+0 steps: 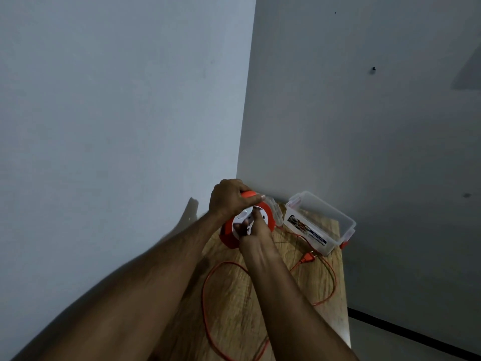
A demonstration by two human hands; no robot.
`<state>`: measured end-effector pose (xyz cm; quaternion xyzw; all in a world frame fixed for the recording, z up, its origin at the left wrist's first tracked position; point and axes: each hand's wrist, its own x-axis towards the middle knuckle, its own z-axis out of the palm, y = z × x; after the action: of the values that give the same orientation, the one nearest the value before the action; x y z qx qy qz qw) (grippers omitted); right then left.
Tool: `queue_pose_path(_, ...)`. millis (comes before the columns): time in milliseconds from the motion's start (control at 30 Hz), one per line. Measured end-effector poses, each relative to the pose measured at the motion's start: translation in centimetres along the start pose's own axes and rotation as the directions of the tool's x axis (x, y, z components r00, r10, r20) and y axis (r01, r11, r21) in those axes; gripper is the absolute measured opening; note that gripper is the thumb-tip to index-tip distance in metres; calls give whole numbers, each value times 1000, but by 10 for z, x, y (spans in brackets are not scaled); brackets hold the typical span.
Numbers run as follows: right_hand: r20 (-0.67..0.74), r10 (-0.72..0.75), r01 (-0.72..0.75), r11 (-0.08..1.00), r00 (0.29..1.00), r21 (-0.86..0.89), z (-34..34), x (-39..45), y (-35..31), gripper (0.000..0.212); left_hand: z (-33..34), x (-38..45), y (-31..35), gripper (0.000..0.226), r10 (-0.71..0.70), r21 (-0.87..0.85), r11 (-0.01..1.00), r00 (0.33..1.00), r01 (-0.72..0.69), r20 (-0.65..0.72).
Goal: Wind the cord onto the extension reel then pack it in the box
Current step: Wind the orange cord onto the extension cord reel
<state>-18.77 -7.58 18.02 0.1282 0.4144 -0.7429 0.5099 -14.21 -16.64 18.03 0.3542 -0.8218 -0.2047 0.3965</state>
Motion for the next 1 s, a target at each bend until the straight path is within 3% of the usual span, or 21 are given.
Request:
queue_pose_path(100,-94,-4,5,1000,996,11,0,-2,-1,74,-4,2,-5,51,-34,-8,999,999,34,-13)
queue_pose_path(167,-102,-234,190,927,967,-323,-12,-7,3,59,-7,4,-8,53,-80,-37,996,997,80,-11)
queue_pose_path(200,-2,-467,388,738,884,-552,-21,-9,7,49,-8,4,-9,54,-98,-45,994,995,98,-10)
queue_pose_path(233,196,-673,567,389,713,-726,-31,-13,9,41,-9,5,-9,52,-110,-46,993,994,110,-9)
queue_pose_path(267,422,-749,636,-2,511,-772,-38,-19,8,39,-11,6,-8,49,-115,-45,992,993,114,-9)
queue_pose_path(300,595,-716,610,-299,365,-734,-42,-23,7,40,-11,7,-7,48,-116,-49,992,993,115,-8)
queue_pose_path(333,703,-646,552,-484,298,-679,-43,-25,7,45,-11,7,-6,48,-116,-54,992,993,115,-6)
queue_pose_path(367,750,-589,499,-572,302,-651,-42,-27,7,51,-10,7,-5,48,-116,-58,992,993,115,-4)
queue_pose_path(467,719,-537,417,-586,442,-695,-41,-27,5,69,-6,6,-1,43,-114,-75,991,993,113,-6)
queue_pose_path(500,706,-539,396,-588,459,-706,-41,-25,4,73,-4,6,0,42,-106,-81,991,994,106,-6)
queue_pose_path(600,711,-530,415,-579,462,-701,-42,-17,2,75,-2,6,1,45,-92,-90,992,996,91,-2)
queue_pose_path(700,694,-517,491,-491,501,-720,-45,-7,1,73,-3,5,-1,43,-90,-70,993,996,91,14)
queue_pose_path(767,687,-554,553,-422,471,-719,-47,0,0,66,-4,5,-2,43,-81,-75,994,996,83,22)
queue_pose_path(833,662,-603,629,-315,446,-711,-47,5,1,61,-6,5,-1,48,-59,-67,996,998,61,22)
queue_pose_path(900,584,-681,706,-139,441,-695,-47,7,5,59,-6,6,1,50,-49,-64,997,998,51,27)
queue_pose_path(967,420,-759,708,75,498,-702,-40,6,6,56,-5,6,3,49,-54,-66,996,998,55,19)
queue_pose_path(1000,302,-769,656,194,563,-729,-35,6,8,56,-5,6,4,49,-53,-63,997,999,54,9)
